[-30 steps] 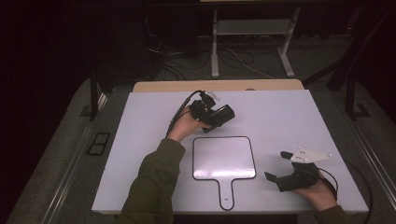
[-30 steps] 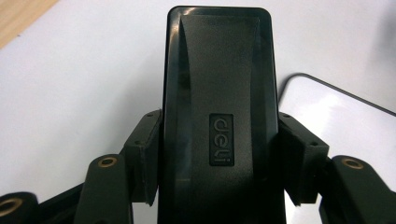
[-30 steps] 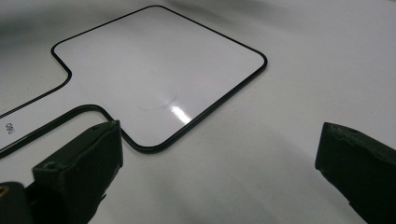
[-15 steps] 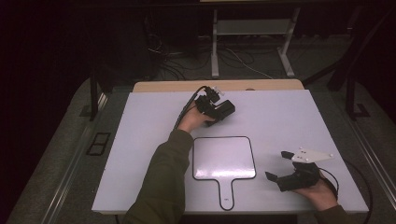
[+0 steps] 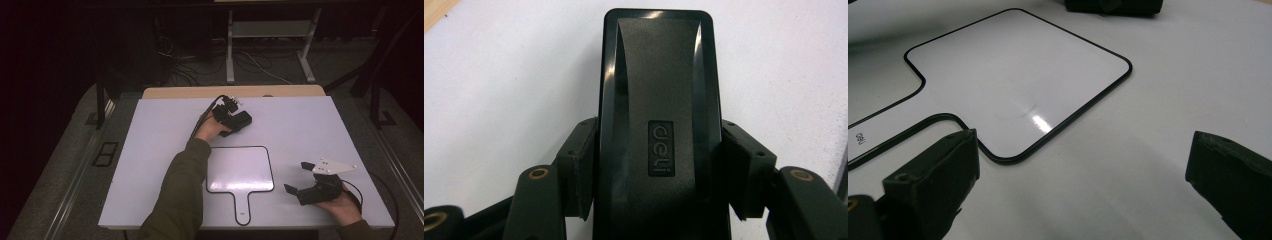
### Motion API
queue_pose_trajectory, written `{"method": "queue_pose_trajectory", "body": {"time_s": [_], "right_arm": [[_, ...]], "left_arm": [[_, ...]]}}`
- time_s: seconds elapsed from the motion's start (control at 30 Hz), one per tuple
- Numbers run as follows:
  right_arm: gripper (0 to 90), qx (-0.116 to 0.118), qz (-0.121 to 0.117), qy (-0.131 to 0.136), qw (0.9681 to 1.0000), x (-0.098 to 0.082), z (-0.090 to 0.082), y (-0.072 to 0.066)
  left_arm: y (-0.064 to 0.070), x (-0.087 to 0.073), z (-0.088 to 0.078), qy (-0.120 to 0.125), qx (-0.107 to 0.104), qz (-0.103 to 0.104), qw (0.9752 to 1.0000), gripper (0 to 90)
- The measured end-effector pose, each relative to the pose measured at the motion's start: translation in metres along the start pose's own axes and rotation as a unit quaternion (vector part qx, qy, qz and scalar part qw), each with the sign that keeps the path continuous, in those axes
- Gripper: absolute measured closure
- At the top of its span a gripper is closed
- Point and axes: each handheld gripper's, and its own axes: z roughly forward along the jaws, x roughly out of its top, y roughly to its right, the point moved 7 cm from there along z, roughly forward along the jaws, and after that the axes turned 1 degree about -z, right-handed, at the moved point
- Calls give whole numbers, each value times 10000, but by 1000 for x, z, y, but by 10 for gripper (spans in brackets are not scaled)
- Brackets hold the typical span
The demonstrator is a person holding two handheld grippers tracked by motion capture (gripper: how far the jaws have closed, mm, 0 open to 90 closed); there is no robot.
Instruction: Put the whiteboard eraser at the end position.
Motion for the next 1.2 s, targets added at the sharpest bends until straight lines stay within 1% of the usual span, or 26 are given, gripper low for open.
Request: {"method": "queue_pose_trajectory", "body": {"time_s": [0.1, 0.13, 0.3, 0.37, 0.4, 0.43, 0.5, 0.57, 0.6, 0.63, 0.67, 0.7, 0.73, 0.77, 0.83, 0.87, 0.9, 0.97, 1.0, 1.03, 1.07, 1.1, 1.17, 1.2], "right_arm": [[0, -1, 10, -2, 10000, 0, 0, 0], [0, -2, 8, 1, 10000, 0, 0, 0], [0, -1, 10, -4, 10000, 0, 0, 0], [0, 3, 12, -7, 10000, 0, 0, 0], [0, 7, 13, -10, 10000, 0, 0, 0], [0, 9, 10, -14, 10000, 0, 0, 0], [0, 7, 10, -13, 10000, 0, 0, 0], [0, 7, 11, -5, 10000, 0, 0, 0], [0, 5, 12, -4, 10000, 0, 0, 1], [0, 0, 9, -8, 10000, 0, 0, 1], [0, 2, 20, -15, 10000, -1, 0, 1], [0, 4, 18, -18, 10000, -1, 0, 1], [0, 3, 9, -12, 10000, -1, 0, 1], [0, 4, 4, -18, 10000, -1, 0, 1], [0, 0, 15, -18, 10000, -1, 1, 2], [0, -3, 20, -20, 10000, -2, 1, 3], [0, -7, 27, -26, 10000, -2, 1, 3], [0, -10, 57, -22, 10000, -2, 1, 5], [0, -14, 59, -32, 10000, -3, 1, 5], [0, -14, 61, -35, 10000, -3, 1, 6], [0, -7, 66, -31, 10000, -3, 1, 6], [0, -2, 65, -32, 10000, -4, 1, 6], [0, 8, 62, -34, 10000, -4, 1, 6], [0, 8, 62, -29, 10000, -4, 1, 6]], "left_arm": [[1, -1, 3, -13, -16, -11, 10000, 389], [0, -1, 4, -20, -34, 27, 10000, 389], [0, -1, 4, 66, -91, -40, 9999, 384], [-1, 1, 3, 233, -86, -64, 9997, 376], [-1, 3, 1, 303, -122, -116, 9994, 368], [-1, 4, 0, 403, -151, -178, 9989, 348], [-1, 6, -2, 434, -136, -155, 9988, 311], [-1, 6, -4, 446, -88, -97, 9989, 252], [-1, 6, -6, 477, -86, -148, 9987, 229], [-3, 7, -8, 512, -77, -145, 9986, 211], [-2, 7, -10, 576, -132, -239, 9980, 192], [-3, 8, -11, 659, -131, -252, 9974, 183], [-4, 8, -13, 655, -96, -227, 9975, 178], [-4, 8, -15, 689, -85, -253, 9973, 165], [-4, 9, -19, 761, -141, -338, 9964, 136], [-5, 8, -21, 770, -167, -298, 9965, 126], [-4, 8, -22, 799, -171, -329, 9961, 119], [-4, 8, -24, 751, -106, -286, 9967, 66], [-4, 8, -26, 777, -97, -269, 9966, 53], [-2, 8, -27, 811, -84, -338, 9961, 29], [-2, 8, -28, 851, -75, -332, 9958, 0], [-2, 8, -30, 852, -81, -292, 9959, 0], [1, 7, -34, 915, -73, -311, 9953, 0], [2, 8, -36, 985, -48, -349, 9945, 0]]}}
